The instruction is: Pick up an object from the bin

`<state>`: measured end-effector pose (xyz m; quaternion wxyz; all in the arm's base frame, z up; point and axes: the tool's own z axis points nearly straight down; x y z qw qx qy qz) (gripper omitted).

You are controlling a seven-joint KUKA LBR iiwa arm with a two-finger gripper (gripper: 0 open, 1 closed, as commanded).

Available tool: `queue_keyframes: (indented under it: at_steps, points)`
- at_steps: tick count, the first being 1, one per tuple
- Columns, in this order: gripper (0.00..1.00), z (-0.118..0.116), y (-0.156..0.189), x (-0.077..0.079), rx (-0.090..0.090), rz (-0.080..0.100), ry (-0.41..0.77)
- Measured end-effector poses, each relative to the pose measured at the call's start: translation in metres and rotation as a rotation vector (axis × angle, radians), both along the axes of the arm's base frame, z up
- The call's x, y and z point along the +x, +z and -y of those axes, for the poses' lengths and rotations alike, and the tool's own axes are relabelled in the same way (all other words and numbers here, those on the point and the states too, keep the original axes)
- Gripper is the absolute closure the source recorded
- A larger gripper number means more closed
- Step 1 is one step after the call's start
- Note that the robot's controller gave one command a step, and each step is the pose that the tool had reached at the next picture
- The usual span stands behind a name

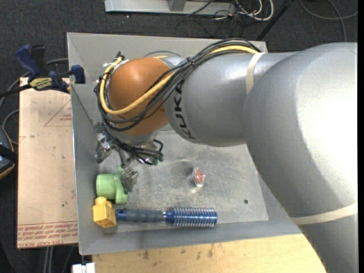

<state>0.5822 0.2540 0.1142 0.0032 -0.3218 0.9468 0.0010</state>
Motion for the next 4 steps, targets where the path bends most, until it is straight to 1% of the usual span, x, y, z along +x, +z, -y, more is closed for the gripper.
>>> queue_keyframes:
  at_steps: [1, 2, 3, 4]
  points:
    - [0.0, 0.003, -0.038, -0.012, -0.005, 0.001, 0.058]
    - [0.0, 0.003, -0.035, -0.01, -0.003, -0.002, 0.054]
    - [1.0, 0.006, -0.033, -0.009, -0.011, -0.006, 0.055]
    - [1.0, 0.005, 0.067, -0.007, 0.001, 0.005, 0.052]
